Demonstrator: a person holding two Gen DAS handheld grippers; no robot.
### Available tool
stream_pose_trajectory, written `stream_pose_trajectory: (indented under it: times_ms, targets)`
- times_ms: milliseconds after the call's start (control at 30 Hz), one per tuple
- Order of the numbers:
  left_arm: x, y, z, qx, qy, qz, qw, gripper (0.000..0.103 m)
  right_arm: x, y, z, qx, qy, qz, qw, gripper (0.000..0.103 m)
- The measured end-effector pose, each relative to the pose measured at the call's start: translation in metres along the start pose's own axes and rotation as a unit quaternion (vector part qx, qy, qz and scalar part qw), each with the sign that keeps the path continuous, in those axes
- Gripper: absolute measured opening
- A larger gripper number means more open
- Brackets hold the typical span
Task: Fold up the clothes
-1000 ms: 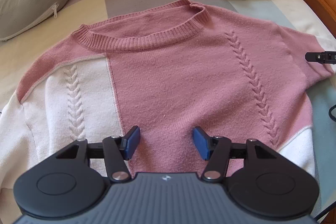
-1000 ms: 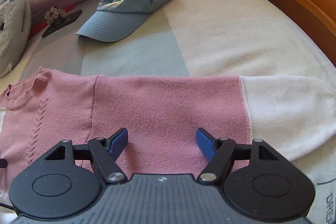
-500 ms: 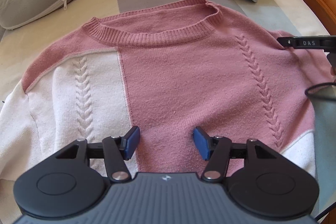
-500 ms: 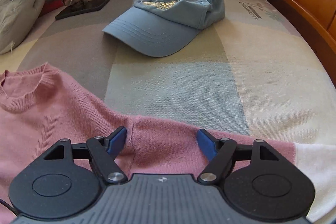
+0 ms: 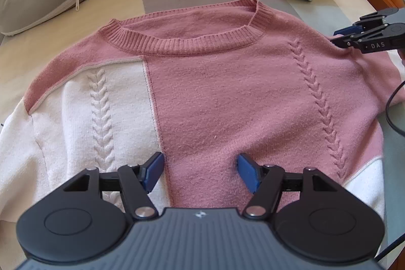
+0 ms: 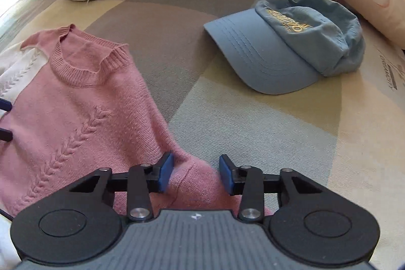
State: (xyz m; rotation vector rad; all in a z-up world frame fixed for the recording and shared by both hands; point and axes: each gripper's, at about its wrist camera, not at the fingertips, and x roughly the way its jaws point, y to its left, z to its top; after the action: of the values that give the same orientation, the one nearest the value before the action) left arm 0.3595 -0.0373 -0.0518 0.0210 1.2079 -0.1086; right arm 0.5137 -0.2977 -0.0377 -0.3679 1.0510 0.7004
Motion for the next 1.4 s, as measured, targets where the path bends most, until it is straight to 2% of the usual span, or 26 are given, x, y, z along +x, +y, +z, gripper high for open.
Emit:
stream_pose_trajectory:
  times_ms: [133,167,267,367,467,567,733,1000,1100,1300,1333,1400]
  targets:
    - [0.002,-0.001,0.002,-0.003,0.000,0.004,1.0000,0.069,-0.003,0.006,0.001,-0.021,0.005,0.009,1.000,0.026]
    - [0.002,0.000,0.002,-0.003,0.000,0.004,1.0000,0.069,-0.005,0.007,0.003,-0.025,-0.003,-0.005,1.000,0.021]
    - [0.002,0.000,0.003,-0.005,-0.002,0.004,1.0000,0.069,-0.011,0.006,0.009,-0.013,-0.042,-0.053,0.998,0.017]
    - [0.002,-0.002,0.005,-0.004,0.001,0.006,1.0000,0.069,-0.004,-0.001,0.010,0.038,-0.048,-0.056,0.997,0.020]
    - [-0.001,-0.003,0.006,-0.001,-0.001,0.006,1.0000,0.069,-0.007,0.004,0.004,0.052,-0.043,-0.062,0.996,0.027]
    - [0.000,-0.002,0.006,-0.004,-0.003,0.005,1.0000,0.069,-0.031,0.010,-0.003,0.094,-0.081,-0.069,0.990,0.031]
    - [0.005,-0.003,0.005,-0.004,-0.002,0.008,1.0000,0.070,-0.028,0.016,-0.019,0.126,-0.064,-0.067,0.988,0.032]
    - [-0.001,-0.004,0.007,0.002,-0.008,0.015,0.9999,0.071,-0.016,-0.001,-0.006,0.188,-0.076,-0.096,0.975,0.039]
    - [-0.006,-0.006,0.007,-0.002,-0.018,0.019,0.9997,0.071,-0.027,0.013,0.003,0.182,-0.091,-0.065,0.977,0.040]
    - [-0.014,-0.008,-0.001,-0.001,-0.015,0.039,0.9991,0.071,0.017,0.036,0.028,0.190,-0.068,-0.003,0.979,0.040]
    - [-0.017,-0.007,-0.003,-0.001,-0.014,0.044,0.9989,0.071,0.023,0.040,0.031,0.188,-0.070,0.001,0.980,0.042]
    - [-0.023,-0.005,-0.010,-0.007,-0.012,0.052,0.9986,0.071,0.028,0.044,0.038,0.173,-0.092,-0.018,0.980,0.042]
